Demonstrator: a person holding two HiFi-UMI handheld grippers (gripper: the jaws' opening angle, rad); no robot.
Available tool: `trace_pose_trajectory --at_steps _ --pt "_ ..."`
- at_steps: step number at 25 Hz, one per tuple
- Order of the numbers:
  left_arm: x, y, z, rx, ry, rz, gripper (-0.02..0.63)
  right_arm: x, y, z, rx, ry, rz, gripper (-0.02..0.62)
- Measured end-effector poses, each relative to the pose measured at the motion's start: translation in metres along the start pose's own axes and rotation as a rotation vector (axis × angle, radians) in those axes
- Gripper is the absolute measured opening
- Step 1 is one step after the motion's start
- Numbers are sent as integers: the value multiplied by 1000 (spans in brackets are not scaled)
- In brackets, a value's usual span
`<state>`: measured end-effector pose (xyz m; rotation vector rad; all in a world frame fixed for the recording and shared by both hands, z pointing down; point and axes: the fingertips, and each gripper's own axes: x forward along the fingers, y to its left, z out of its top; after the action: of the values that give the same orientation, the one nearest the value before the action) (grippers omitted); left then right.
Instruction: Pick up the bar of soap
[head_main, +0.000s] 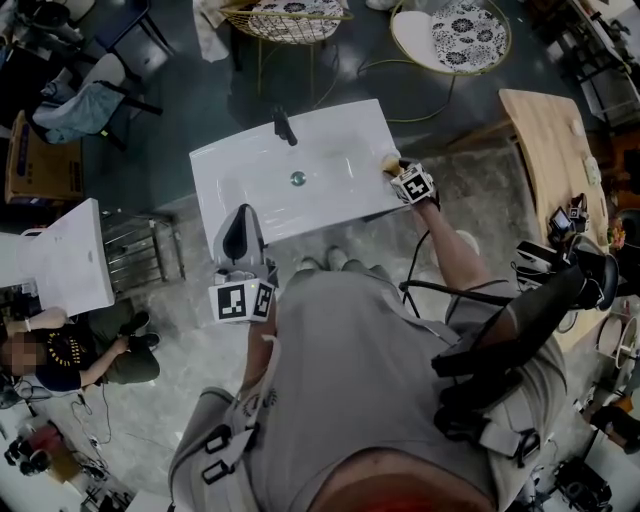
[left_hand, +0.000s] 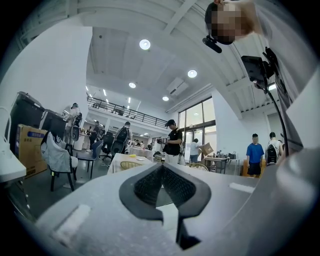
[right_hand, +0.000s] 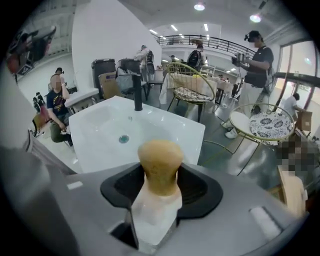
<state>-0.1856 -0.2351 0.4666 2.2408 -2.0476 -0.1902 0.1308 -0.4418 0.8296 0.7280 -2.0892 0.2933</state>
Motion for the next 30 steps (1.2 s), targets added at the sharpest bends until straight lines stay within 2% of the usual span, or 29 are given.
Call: trace_pose_trajectory --at_steps 4,9,13,17,20,23,26,30 --pt "4 -3 1 1 -2 -17 -8 -15 -9 19 103 -114 -19 209" --pt "4 -2 2 5 -7 -15 -8 -49 -15 51 284 -313 -42 208" --pt "3 -1 7 15 -18 -16 -8 -90 -2 96 343 -470 -38 207" --pt "5 1 14 24 -28 -24 -8 -138 22 151 339 -633 -27 207" --pt "8 4 20 33 -35 -37 -8 -178 43 193 292 -743 -16 207" --pt "13 5 30 44 -41 -58 -8 -215 67 230 248 -825 39 207" --pt "18 5 41 54 -57 -80 -8 -255 89 260 203 -911 64 207" --pt "22 7 56 61 -81 -88 -8 -305 114 291 124 -1013 46 207"
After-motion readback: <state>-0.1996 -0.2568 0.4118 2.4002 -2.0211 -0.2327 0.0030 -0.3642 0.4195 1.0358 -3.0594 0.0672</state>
